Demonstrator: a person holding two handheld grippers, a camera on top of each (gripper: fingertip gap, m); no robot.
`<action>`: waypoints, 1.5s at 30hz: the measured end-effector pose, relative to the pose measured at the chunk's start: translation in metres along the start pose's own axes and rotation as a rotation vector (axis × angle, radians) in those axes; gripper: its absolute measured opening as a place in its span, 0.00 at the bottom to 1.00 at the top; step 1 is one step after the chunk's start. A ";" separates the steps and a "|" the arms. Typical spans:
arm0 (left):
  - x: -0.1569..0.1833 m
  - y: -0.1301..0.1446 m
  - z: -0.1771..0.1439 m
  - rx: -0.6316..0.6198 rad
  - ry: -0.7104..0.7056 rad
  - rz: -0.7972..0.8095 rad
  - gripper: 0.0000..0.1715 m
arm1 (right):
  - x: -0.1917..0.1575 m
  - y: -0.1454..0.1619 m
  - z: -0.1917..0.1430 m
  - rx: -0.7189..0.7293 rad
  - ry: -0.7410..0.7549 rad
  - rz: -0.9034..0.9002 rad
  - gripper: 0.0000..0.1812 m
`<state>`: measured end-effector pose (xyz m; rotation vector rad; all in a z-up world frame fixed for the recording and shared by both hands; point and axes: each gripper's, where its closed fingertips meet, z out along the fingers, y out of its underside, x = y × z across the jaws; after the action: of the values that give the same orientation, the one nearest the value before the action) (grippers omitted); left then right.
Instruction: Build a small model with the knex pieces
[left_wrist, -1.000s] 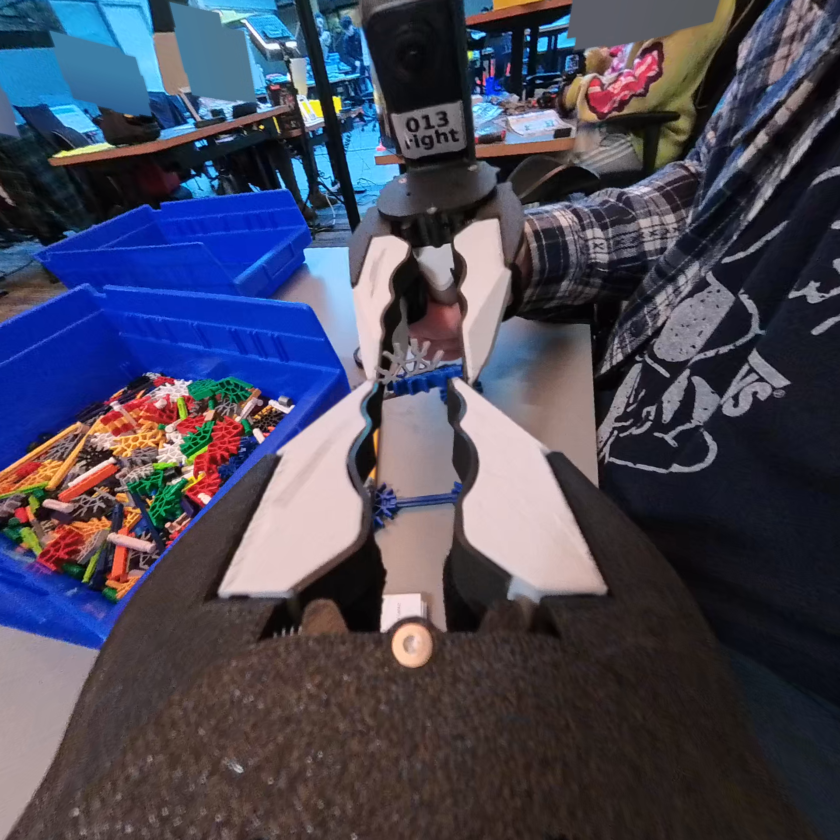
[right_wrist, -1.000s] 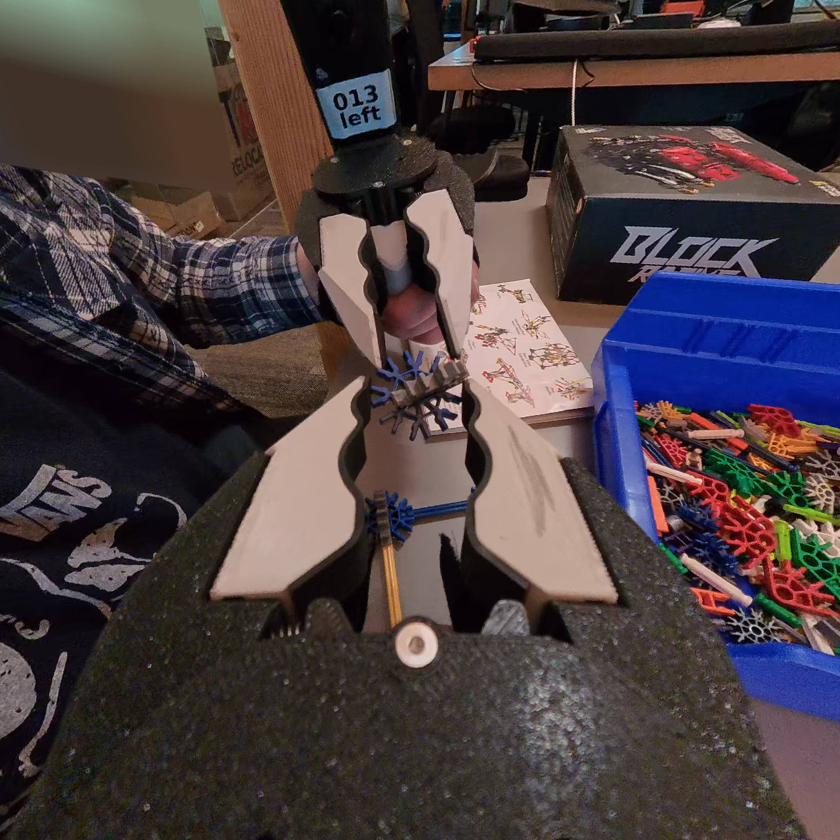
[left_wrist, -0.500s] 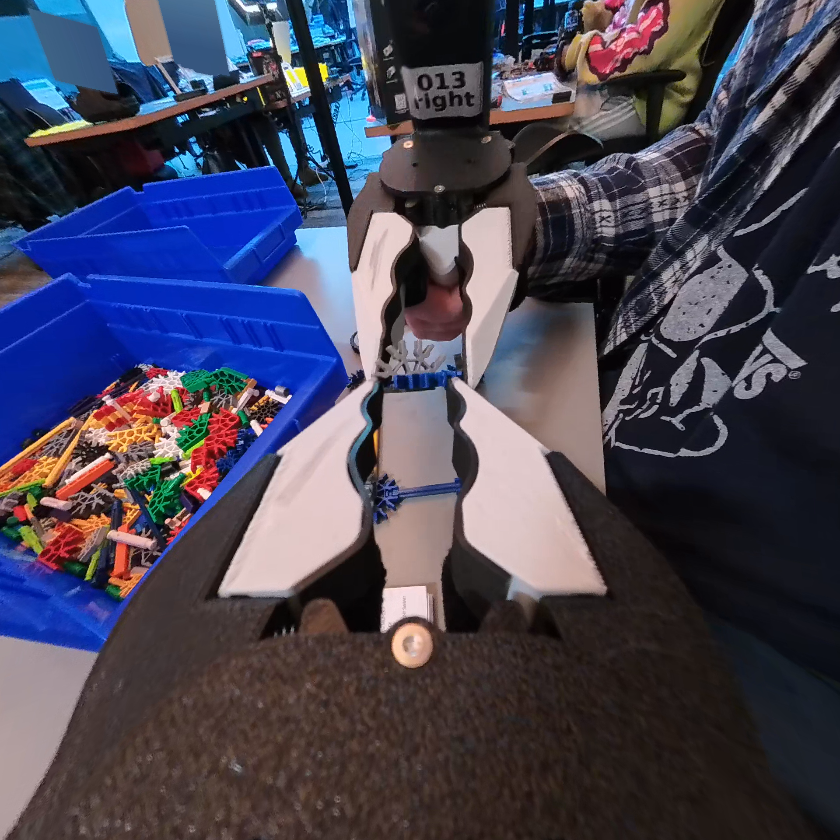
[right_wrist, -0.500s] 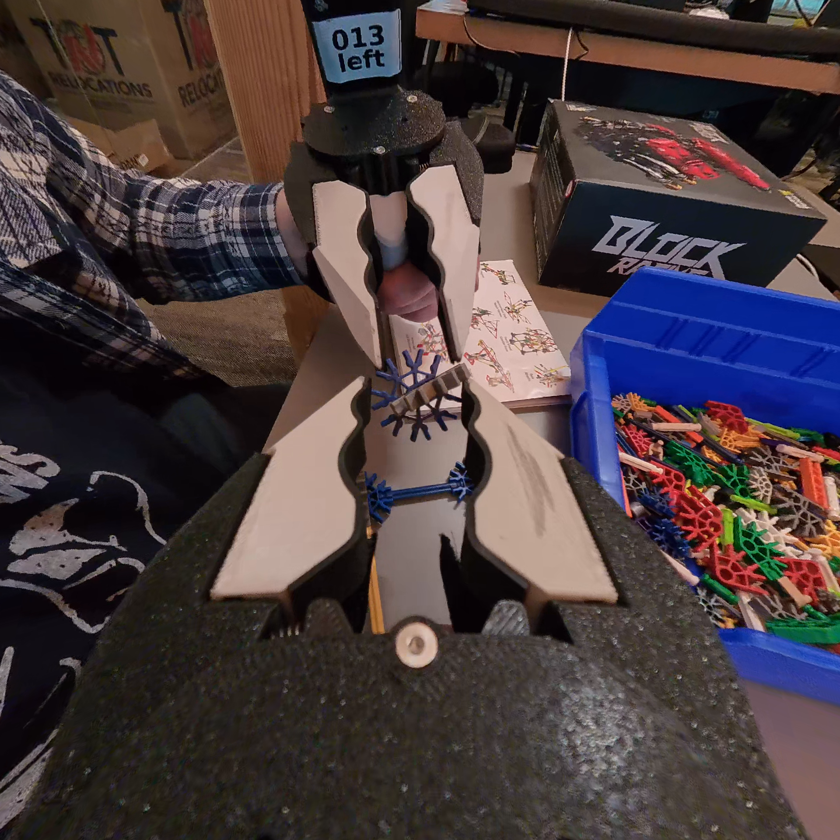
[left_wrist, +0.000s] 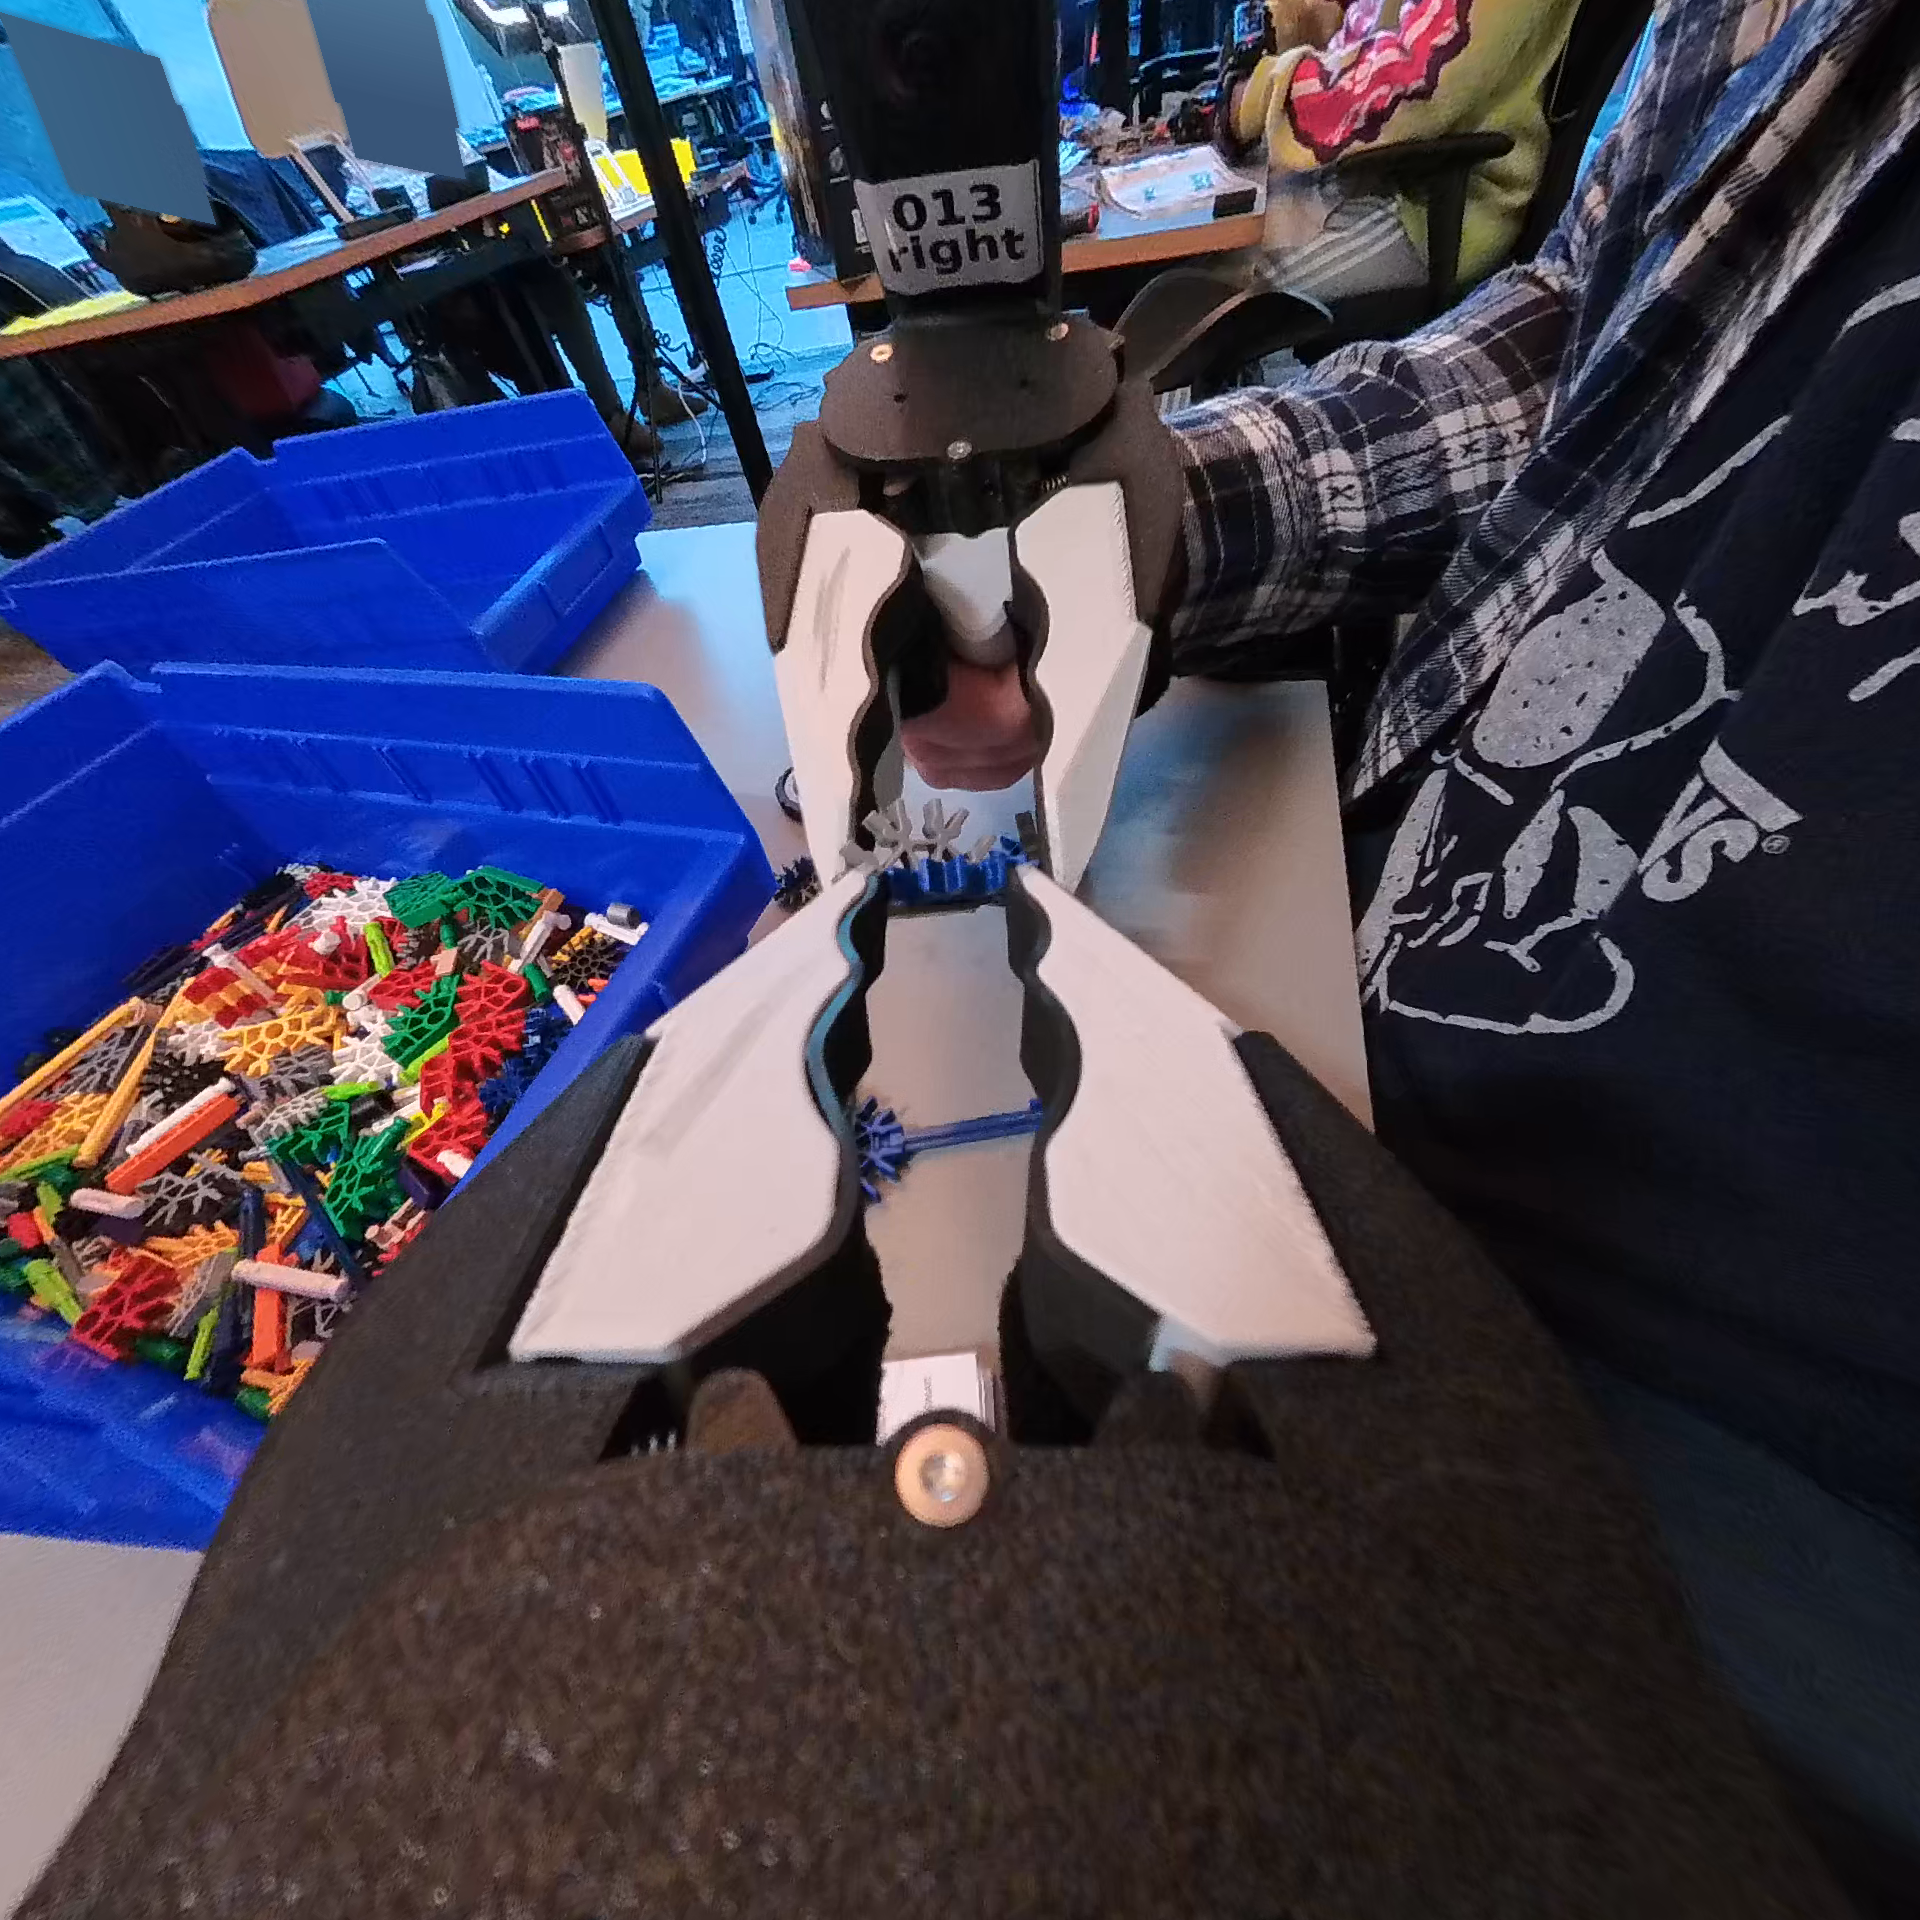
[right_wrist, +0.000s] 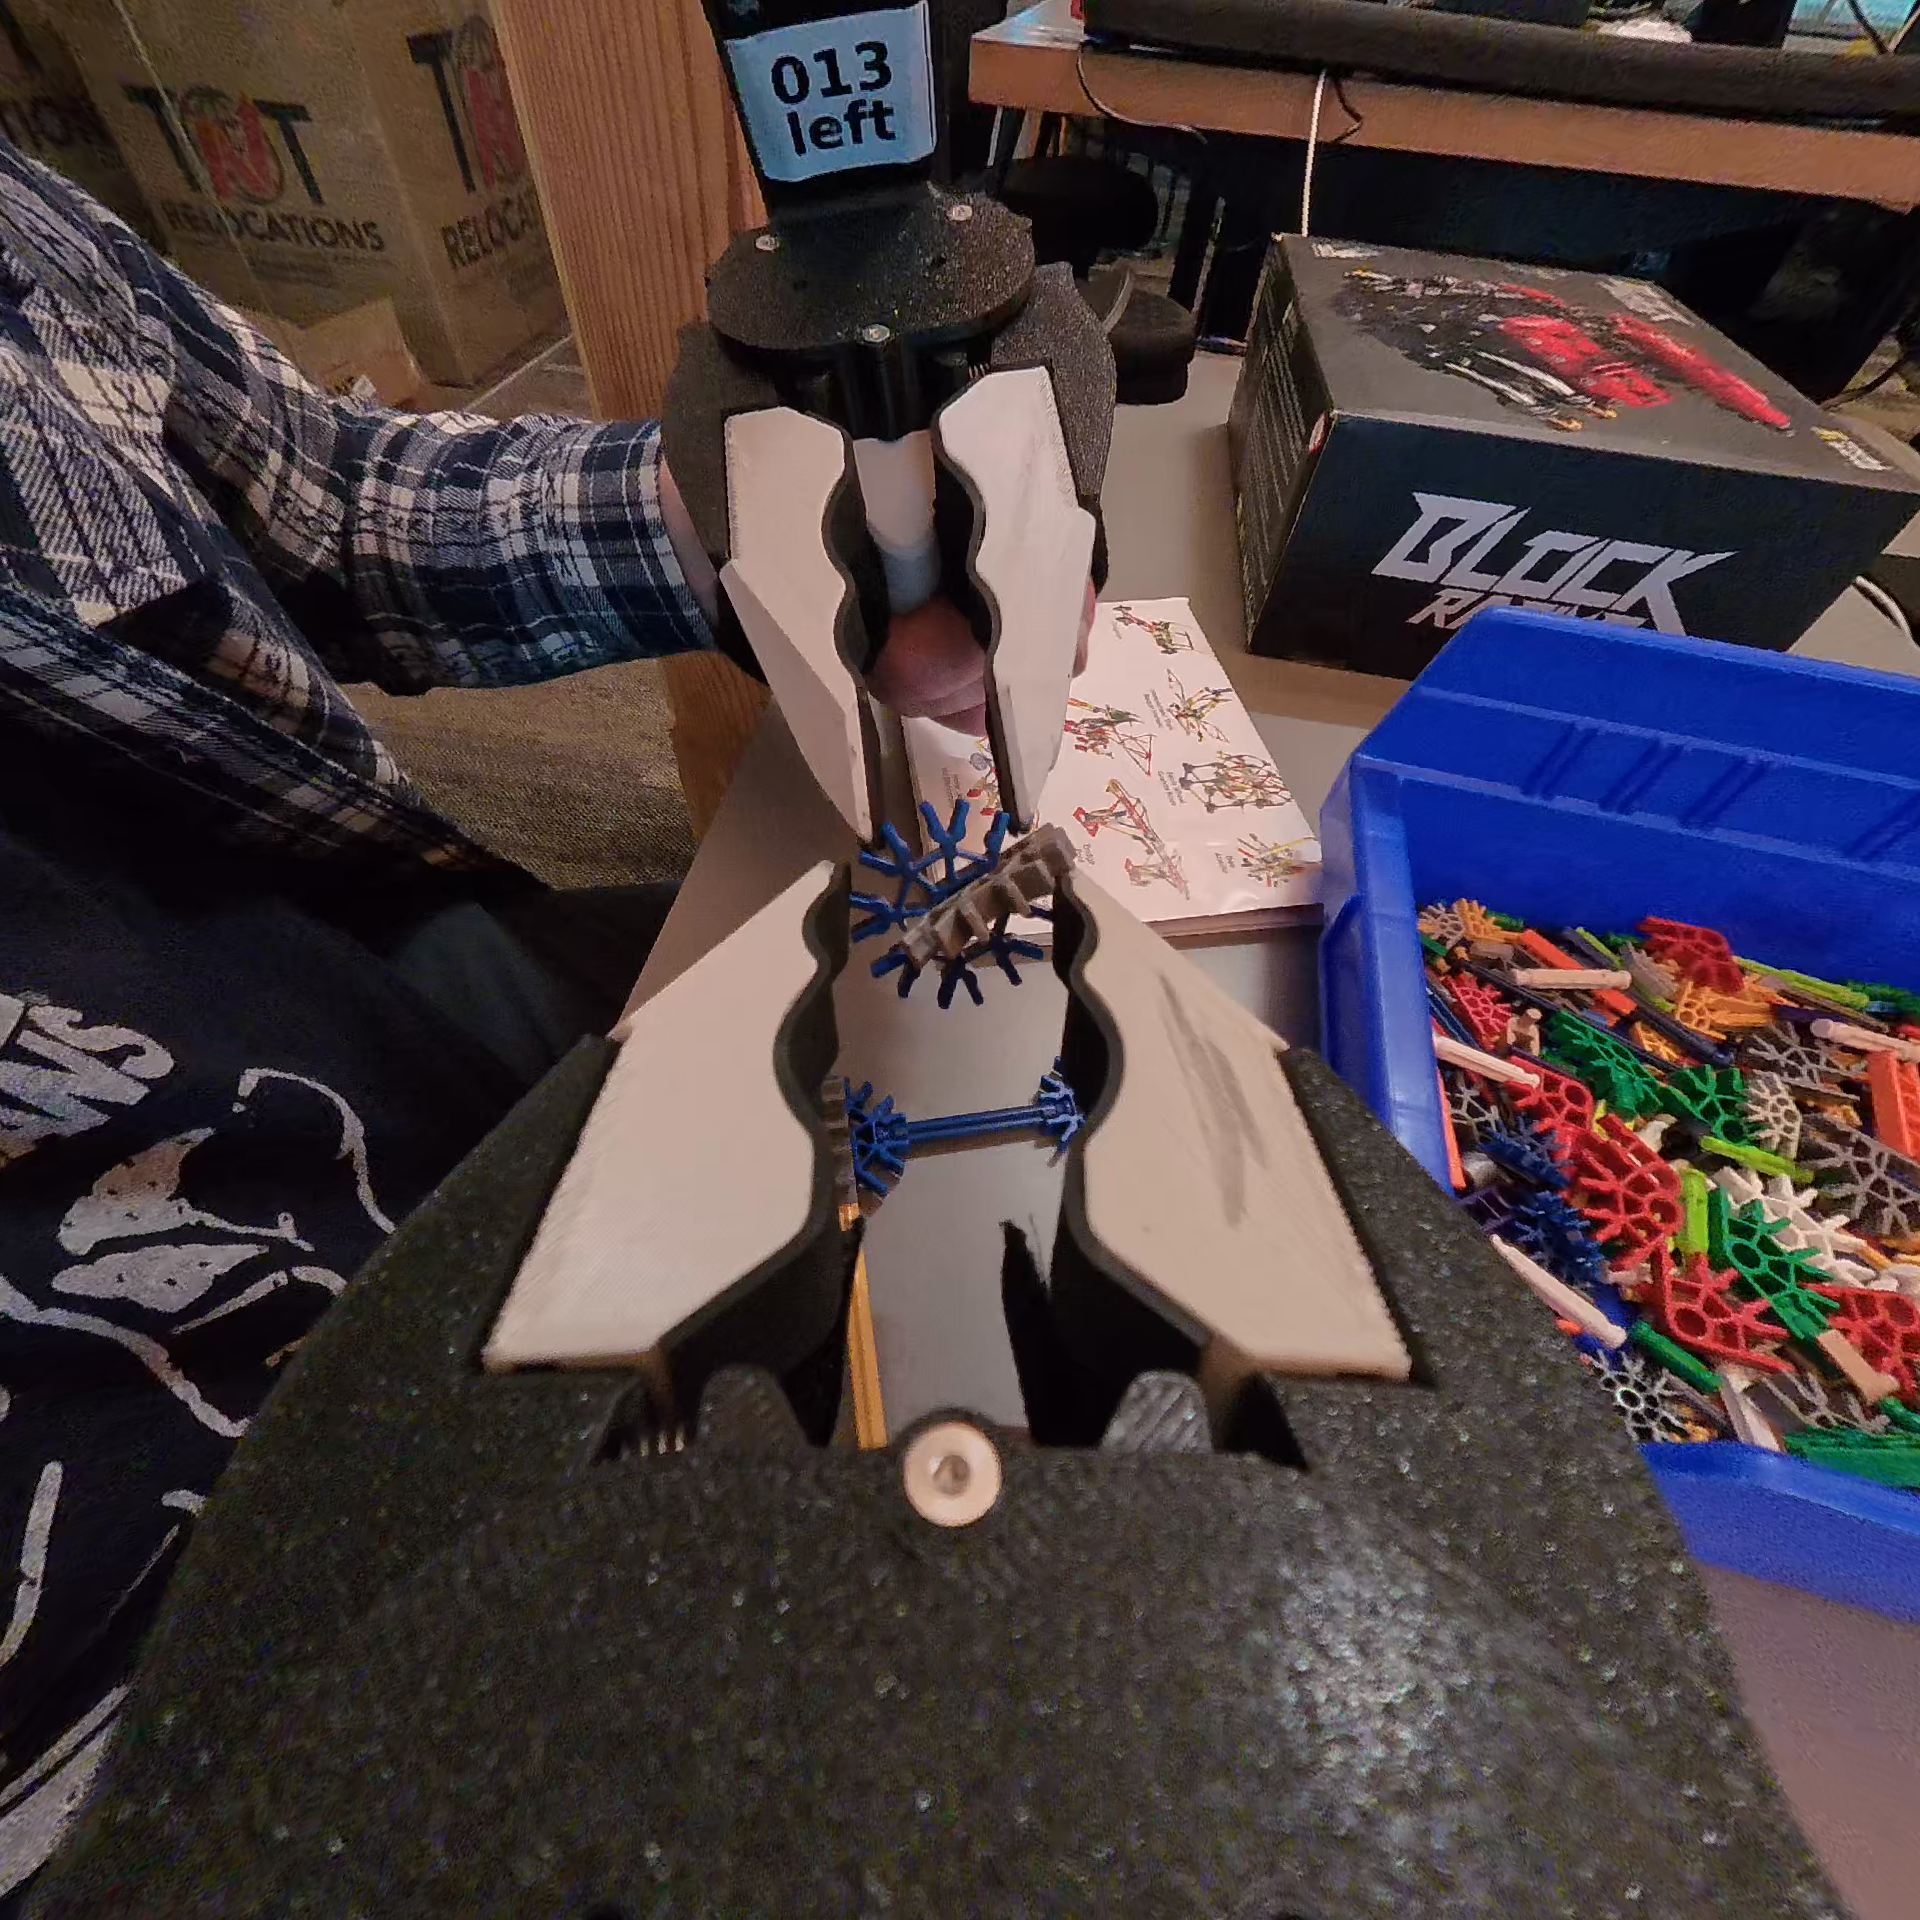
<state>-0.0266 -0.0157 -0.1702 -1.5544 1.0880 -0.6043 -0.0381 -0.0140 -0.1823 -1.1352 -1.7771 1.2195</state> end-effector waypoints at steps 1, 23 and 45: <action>0.000 0.000 0.000 0.007 -0.002 -0.003 0.12 | 0.000 0.000 0.000 0.002 0.002 -0.002 0.21; -0.028 0.023 0.014 -0.016 -0.115 -0.394 0.07 | 0.039 0.015 0.003 -0.164 0.391 -0.371 0.22; -0.031 0.031 0.018 -0.084 -0.027 -0.559 0.02 | 0.049 0.017 0.000 -0.346 0.561 -0.707 0.32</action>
<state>-0.0352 0.0202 -0.1991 -1.9484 0.6555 -0.9156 -0.0521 0.0338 -0.1957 -0.7926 -1.7309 0.1559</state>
